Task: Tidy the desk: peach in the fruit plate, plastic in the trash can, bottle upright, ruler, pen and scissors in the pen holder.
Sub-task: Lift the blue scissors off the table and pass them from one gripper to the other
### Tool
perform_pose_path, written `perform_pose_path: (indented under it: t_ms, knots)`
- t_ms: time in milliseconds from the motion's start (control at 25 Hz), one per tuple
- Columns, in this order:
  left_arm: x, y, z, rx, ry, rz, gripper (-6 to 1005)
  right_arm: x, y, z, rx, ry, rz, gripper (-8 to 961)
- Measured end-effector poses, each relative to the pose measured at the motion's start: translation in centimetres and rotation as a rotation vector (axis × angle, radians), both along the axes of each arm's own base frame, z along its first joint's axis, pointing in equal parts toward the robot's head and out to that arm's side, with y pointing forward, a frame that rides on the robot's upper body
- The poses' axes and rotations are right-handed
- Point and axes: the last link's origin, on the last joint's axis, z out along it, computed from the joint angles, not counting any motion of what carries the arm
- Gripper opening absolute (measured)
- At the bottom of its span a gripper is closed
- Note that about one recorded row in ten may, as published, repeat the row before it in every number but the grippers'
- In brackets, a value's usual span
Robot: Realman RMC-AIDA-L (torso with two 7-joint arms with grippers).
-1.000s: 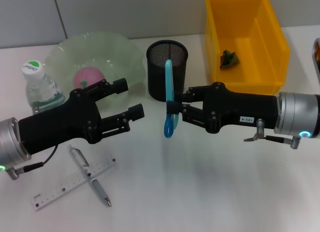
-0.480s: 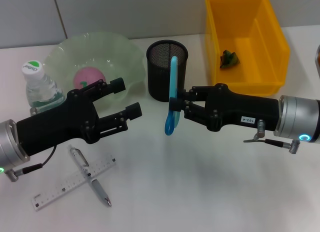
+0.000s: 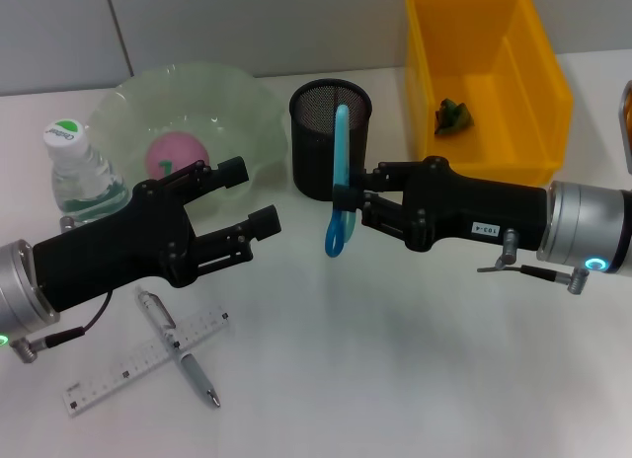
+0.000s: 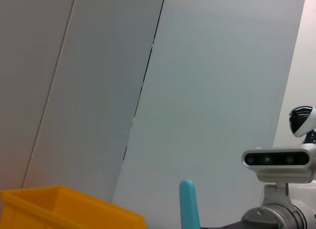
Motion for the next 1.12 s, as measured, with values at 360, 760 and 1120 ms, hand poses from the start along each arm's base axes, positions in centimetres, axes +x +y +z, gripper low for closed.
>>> perform_pose_path:
  t_ms: [360, 760, 1120]
  knots:
    - [0.0, 0.0, 0.0, 0.002, -0.001, 0.0, 794, 0.1, 0.3, 0.3, 0.048, -0.002, 0.009, 262]
    - [-0.2, 0.0, 0.1, 0.021, 0.009, -0.007, 793, -1.4, 1.8, 3.5, 0.25, -0.07, 0.162, 264]
    - [-0.4, 0.1, 0.4, 0.04, 0.021, -0.012, 793, -2.7, 4.2, 9.4, 0.591, -0.199, 0.279, 267]
